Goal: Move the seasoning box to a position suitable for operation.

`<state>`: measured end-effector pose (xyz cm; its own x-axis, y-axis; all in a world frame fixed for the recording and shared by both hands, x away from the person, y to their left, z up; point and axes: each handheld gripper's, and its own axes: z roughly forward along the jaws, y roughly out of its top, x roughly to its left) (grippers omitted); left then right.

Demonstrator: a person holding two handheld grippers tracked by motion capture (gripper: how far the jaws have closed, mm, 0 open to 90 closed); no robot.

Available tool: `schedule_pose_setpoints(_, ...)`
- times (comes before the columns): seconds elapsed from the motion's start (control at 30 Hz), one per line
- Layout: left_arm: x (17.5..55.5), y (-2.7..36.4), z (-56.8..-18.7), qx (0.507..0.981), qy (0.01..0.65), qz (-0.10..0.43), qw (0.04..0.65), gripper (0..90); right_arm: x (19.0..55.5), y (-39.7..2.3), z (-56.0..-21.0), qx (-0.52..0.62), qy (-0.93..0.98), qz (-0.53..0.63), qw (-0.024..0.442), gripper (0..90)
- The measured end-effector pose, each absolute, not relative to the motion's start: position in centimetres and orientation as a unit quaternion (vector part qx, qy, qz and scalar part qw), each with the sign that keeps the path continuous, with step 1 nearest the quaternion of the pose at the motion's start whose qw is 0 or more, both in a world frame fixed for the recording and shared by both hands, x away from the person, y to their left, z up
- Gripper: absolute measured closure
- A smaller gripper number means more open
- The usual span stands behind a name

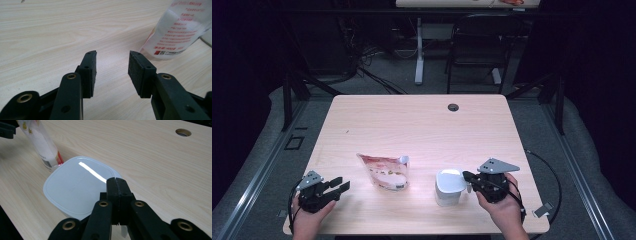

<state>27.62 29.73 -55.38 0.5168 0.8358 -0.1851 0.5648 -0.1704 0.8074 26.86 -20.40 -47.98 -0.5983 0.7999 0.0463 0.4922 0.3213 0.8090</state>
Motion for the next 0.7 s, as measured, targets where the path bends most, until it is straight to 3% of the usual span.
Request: schedule_pose_setpoints(0.7,27.7,29.7,-55.4,0.750,0.466,0.151,0.444,58.6,27.3,-21.6,-48.6,0.432,0.768,0.450,0.142,90.0)
